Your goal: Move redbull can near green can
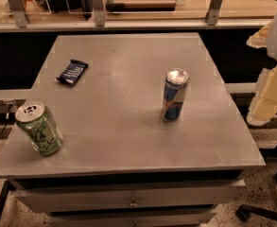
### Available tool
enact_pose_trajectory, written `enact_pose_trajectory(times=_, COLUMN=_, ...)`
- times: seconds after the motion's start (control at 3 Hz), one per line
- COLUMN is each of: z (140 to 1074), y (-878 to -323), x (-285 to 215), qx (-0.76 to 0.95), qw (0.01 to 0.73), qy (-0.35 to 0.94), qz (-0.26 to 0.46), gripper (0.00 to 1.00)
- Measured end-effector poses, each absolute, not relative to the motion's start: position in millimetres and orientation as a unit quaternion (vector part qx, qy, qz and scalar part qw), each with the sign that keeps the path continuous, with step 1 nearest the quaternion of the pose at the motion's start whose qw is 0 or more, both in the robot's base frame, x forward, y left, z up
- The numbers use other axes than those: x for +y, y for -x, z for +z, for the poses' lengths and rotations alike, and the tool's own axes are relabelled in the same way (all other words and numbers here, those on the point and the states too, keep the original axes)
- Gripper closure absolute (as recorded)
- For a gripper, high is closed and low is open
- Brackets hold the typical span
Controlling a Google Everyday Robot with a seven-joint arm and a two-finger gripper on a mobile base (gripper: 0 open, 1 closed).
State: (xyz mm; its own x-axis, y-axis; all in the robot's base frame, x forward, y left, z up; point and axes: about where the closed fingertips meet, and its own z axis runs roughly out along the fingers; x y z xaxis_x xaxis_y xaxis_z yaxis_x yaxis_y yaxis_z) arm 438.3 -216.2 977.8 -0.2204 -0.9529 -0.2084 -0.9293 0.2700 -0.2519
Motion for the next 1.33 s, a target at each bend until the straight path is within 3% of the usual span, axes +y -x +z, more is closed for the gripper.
enact_pose_trajectory(times=0.67, z=966, y=-453, x=-204, qx=0.765, qw=0.183, qy=0.617, qz=-0.018, gripper=0.00)
enact_pose_trajectory(times=1.33, z=929, y=-512, x=-122, qx=0.702, qw=0.243, qy=0.665, qz=0.087, gripper=0.00)
